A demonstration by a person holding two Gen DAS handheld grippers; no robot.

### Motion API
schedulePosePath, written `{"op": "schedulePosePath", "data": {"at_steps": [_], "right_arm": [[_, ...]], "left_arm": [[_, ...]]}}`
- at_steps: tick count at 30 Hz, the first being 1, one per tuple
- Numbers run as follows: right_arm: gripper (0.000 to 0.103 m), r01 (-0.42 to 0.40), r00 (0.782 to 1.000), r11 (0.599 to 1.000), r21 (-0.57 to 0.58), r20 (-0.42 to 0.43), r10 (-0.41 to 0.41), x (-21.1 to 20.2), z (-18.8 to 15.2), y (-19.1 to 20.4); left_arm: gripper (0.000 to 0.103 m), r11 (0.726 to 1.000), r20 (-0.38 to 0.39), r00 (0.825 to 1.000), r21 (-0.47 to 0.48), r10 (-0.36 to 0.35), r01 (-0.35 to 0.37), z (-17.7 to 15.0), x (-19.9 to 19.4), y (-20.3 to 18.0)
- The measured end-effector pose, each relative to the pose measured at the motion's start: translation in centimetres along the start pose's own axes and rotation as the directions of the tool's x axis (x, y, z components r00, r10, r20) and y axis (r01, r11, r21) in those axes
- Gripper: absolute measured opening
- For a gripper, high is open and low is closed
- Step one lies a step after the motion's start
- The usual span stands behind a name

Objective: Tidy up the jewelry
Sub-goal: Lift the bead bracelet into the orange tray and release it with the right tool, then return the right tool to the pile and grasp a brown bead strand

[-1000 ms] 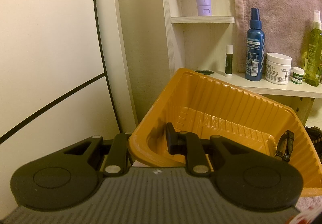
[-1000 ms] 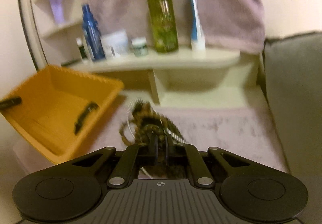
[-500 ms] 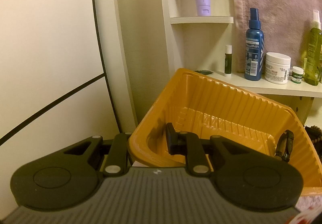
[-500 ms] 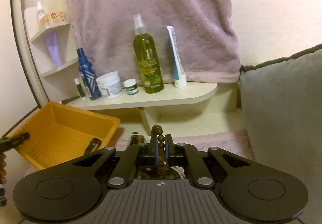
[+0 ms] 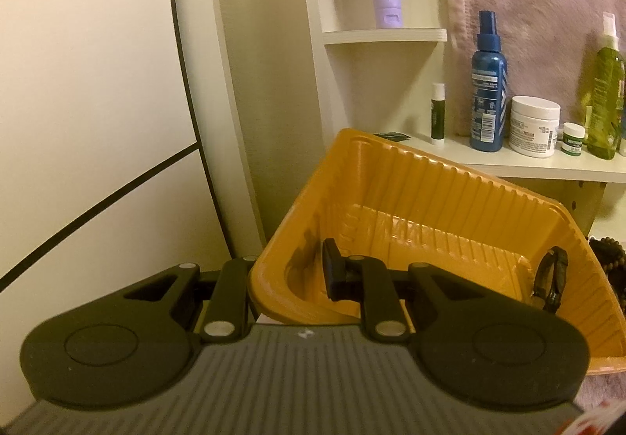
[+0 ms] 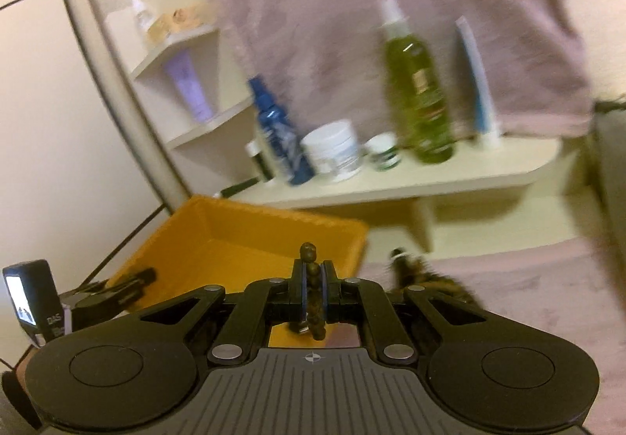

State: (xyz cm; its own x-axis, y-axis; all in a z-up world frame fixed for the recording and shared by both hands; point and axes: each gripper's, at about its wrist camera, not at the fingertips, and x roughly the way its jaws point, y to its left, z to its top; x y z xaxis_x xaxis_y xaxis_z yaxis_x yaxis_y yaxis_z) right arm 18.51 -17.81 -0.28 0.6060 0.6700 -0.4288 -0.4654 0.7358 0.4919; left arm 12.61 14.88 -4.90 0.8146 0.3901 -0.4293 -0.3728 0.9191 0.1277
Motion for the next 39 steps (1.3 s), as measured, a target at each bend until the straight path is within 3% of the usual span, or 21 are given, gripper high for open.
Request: {"op": "schedulePosePath", "data": {"at_steps": [10,19,22,24,32,39], "right_arm": [[0.007,-0.091,0.983,0.996,0.018,-0.156,0.092,6.6,-1.5,3.2],[0.007,-0.096,0.976,0.995,-0.01,-0.195,0.093,10.1,-1.7,5.3],[0.021,-0.06,0.98,0.997,-0.041,-0.193,0.051,10.2,-1.5,5.6],[0.051,-0.055,0.983,0.997,-0.047,-0.177,0.046,9.9,-1.3,5.6],[0.053,-0.018,0.99,0.998,-0.066,-0.14,0.009,7.1,-1.4,4.9],[0.053,0.093,0.982,0.996,-0.012,-0.162,-0.093,3.5,-2.9,0.5]], "left_arm": [[0.018,1.0,-0.006,1.0,0.003,-0.006,0.006,-0.1,-0.1,0.1],[0.018,1.0,-0.006,1.0,0.004,-0.005,0.005,-0.1,-0.1,0.1],[0.018,1.0,-0.006,1.0,0.004,-0.005,0.005,-0.1,-0.1,0.1],[0.018,1.0,-0.006,1.0,0.006,-0.005,0.005,-0.2,-0.2,0.1],[0.018,1.0,-0.008,1.0,0.009,-0.007,0.007,-0.1,-0.1,0.1],[0.018,1.0,-0.011,1.0,0.014,-0.009,0.009,0.0,-0.1,0.1]]}}
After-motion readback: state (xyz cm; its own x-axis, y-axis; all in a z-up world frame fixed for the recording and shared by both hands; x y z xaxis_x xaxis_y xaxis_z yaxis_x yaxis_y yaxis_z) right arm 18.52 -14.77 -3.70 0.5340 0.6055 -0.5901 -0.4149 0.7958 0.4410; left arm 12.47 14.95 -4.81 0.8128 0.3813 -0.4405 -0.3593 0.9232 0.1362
